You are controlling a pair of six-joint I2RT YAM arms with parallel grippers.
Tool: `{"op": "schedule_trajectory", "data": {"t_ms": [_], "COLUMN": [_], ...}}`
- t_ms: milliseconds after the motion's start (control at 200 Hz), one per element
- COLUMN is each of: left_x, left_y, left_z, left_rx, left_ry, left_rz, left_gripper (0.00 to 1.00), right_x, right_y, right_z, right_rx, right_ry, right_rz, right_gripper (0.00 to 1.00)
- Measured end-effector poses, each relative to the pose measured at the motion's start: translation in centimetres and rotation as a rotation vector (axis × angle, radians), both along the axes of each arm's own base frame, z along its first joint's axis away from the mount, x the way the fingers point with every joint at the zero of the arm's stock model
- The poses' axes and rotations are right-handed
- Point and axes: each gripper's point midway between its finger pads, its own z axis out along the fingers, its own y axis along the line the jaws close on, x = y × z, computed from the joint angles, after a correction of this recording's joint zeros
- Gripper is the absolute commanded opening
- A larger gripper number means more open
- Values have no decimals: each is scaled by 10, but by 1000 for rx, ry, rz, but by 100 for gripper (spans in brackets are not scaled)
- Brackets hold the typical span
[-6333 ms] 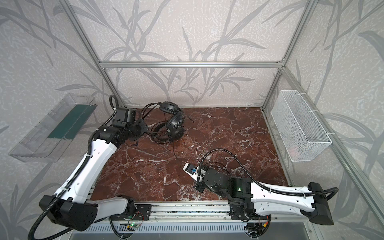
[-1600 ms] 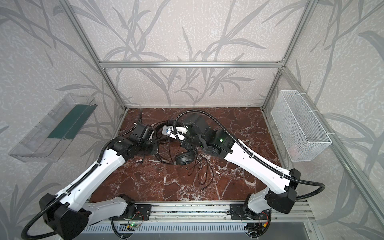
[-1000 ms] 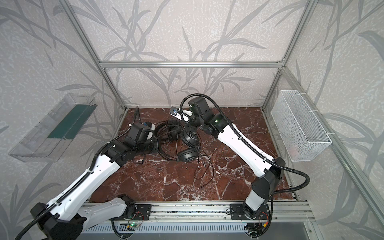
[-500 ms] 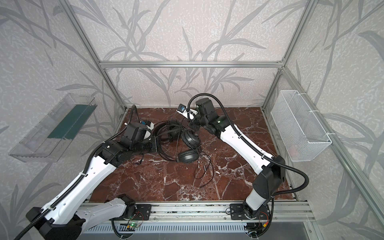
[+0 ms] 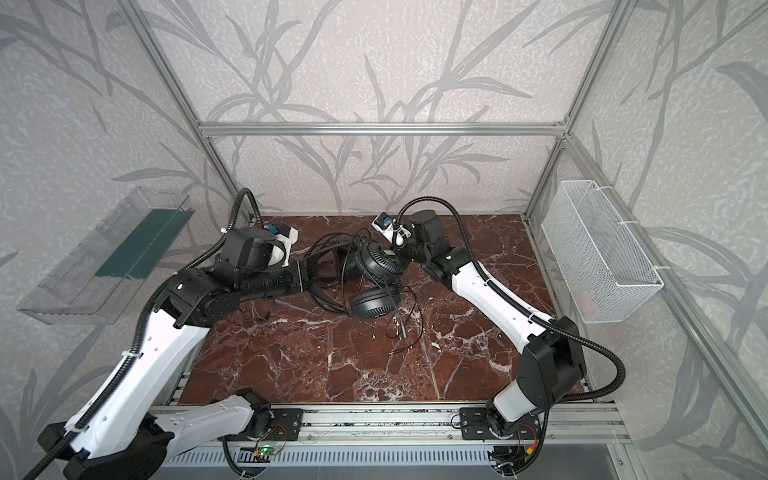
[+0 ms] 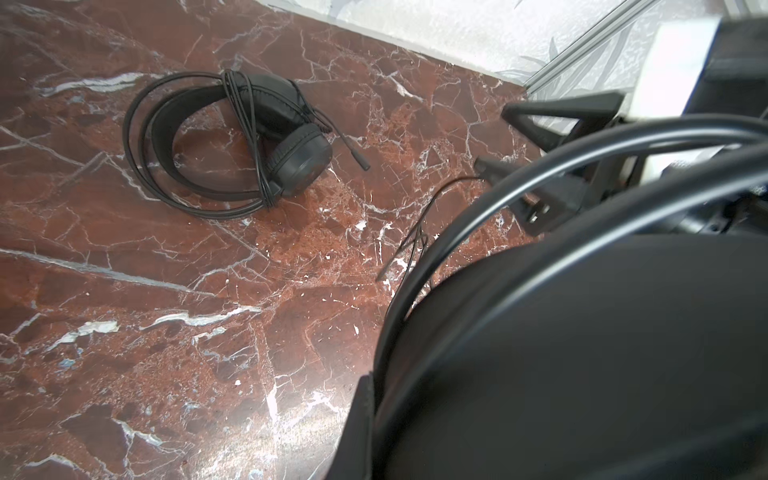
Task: Wrap the headphones
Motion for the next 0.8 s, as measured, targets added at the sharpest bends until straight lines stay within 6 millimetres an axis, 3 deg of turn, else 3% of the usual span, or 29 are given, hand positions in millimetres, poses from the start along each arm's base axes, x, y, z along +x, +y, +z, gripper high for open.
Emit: {"op": "schedule_trajectory", "data": {"t_ms": [290,550,700,800], "left_x": [7,13,15,16], "left_y": [0,2,2,2], "left_z": [21,49,60,61], "left_rx": [11,7,-9,-18], "left_ry": [-7,-52,-73,-68], "left_rz": [13,38,48,59], "left_gripper": [0,0,0,0], "right_x": [-9,-16,-25,-35], "right_y": [6,13,23,28], "right_z": [-35,-53,-82,-103], "right_rx": [135,264,282,274], "right_ry": [87,147,194,226], "right_rz": [-8,-10,-19,-35], "right_gripper": [57,56,55,46]}}
